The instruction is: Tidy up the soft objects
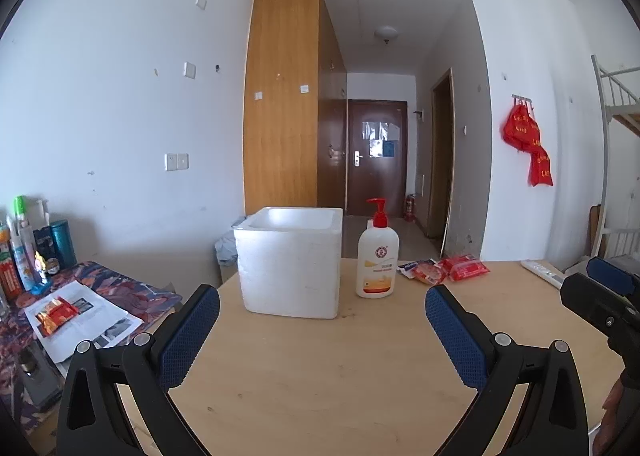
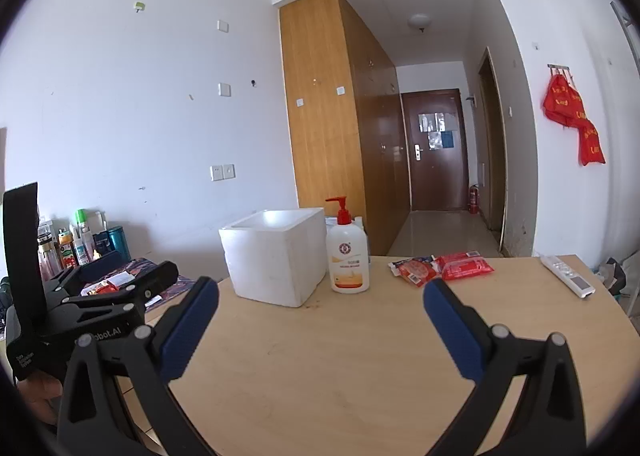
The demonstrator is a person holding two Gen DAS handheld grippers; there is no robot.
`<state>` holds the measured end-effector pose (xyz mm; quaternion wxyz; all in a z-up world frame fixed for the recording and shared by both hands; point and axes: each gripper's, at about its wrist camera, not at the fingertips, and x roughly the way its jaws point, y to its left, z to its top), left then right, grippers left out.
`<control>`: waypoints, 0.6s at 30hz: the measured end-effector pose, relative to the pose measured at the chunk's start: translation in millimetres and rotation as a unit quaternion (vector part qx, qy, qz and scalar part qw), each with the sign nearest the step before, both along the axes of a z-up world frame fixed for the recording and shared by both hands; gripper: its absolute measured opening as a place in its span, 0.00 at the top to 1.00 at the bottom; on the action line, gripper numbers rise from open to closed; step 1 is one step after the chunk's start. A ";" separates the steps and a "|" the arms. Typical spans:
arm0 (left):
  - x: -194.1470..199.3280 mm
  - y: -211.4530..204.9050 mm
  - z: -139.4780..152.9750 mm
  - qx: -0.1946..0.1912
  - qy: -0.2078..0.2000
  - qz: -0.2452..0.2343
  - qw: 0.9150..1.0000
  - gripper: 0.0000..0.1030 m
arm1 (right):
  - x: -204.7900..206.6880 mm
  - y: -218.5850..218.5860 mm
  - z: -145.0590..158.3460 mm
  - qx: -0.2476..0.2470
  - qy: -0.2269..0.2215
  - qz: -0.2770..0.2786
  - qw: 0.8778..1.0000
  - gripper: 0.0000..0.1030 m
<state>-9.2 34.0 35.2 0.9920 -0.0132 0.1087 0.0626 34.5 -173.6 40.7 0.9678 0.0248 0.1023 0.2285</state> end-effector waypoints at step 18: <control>-0.2 -4.8 -2.1 0.004 0.003 -0.011 1.000 0.00 | 0.0 -4.1 -0.5 0.005 0.010 0.000 1.000 0.00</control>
